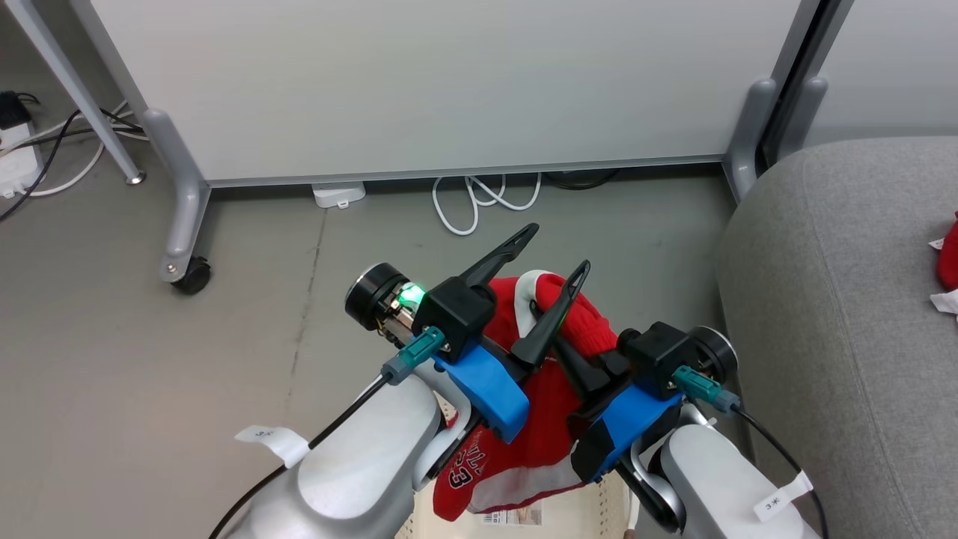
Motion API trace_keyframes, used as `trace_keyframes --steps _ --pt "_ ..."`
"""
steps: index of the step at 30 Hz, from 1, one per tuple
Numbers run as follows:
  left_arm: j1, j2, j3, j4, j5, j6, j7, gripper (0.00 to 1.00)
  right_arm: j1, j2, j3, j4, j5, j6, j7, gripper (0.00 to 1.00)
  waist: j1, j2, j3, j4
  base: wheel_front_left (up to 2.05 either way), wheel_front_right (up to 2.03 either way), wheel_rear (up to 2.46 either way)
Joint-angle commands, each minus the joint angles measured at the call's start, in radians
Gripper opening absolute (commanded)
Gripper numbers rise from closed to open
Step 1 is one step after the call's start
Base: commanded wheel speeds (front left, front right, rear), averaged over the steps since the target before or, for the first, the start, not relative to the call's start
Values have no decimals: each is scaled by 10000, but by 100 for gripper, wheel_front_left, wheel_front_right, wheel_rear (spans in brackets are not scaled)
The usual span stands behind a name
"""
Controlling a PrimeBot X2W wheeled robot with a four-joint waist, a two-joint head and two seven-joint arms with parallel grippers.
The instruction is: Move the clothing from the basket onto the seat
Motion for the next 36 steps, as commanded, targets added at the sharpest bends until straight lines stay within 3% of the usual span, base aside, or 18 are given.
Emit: trace_keyframes --steps 1,18,36 --pt "-100 55 22 -26 46 59 -34 100 88 -29 -5 -62 22 5 -7 0 0 -1 8 -19 0 0 0" --pt "43 158 -57 -16 15 123 -74 100 423 -316 -648 -390 -78 5 -7 0 0 -1 300 -761 0 0 0" --pt "-144 149 -223 -122 173 184 -83 100 1050 -607 -2546 -1338 -344 5 -7 0 0 -1 896 -1968 0 0 0"
